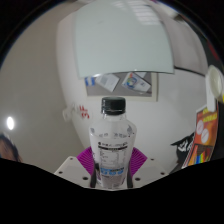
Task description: Pour water
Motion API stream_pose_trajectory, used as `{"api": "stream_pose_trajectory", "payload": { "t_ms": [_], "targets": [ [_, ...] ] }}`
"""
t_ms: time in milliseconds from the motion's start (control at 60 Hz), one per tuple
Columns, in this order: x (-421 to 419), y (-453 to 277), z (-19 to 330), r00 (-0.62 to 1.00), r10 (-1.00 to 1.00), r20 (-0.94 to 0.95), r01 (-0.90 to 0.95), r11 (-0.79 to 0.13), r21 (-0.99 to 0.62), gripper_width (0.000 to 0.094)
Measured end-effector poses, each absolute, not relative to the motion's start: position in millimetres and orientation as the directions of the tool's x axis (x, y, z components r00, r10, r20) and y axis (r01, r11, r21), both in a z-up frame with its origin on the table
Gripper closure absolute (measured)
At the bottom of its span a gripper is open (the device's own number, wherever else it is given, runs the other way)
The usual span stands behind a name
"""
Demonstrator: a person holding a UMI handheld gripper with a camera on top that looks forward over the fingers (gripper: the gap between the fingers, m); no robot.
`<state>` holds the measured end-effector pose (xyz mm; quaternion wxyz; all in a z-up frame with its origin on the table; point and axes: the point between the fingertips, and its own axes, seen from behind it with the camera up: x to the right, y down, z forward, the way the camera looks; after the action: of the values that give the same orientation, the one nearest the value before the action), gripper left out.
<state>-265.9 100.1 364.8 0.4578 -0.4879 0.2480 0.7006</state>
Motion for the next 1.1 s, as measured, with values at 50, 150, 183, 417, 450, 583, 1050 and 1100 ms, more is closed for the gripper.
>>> {"api": "stream_pose_trajectory", "payload": {
  "t_ms": [50, 150, 183, 417, 450, 583, 1050, 1100],
  "targets": [
    [-239, 129, 346, -0.237, 0.344, -0.908, -0.876, -0.481, 0.046, 0.0539],
    [-205, 167, 300, -0.460, 0.223, -0.859, -0.821, -0.475, 0.317, 0.0539],
    [-198, 182, 284, -0.530, 0.184, -0.828, -0.788, -0.469, 0.400, 0.0539],
    [-175, 211, 206, -0.673, 0.050, -0.738, -0.690, -0.402, 0.602, 0.0539],
    [-177, 213, 206, -0.670, 0.046, -0.741, -0.689, -0.410, 0.598, 0.0539],
    [-177, 206, 233, -0.602, 0.062, -0.796, -0.725, -0.461, 0.512, 0.0535],
    [-56, 216, 325, 0.737, 0.345, -0.581, -0.581, -0.116, -0.806, 0.0541],
    [-30, 222, 312, 0.860, 0.282, -0.425, -0.425, -0.063, -0.903, 0.0538]
  ]
}}
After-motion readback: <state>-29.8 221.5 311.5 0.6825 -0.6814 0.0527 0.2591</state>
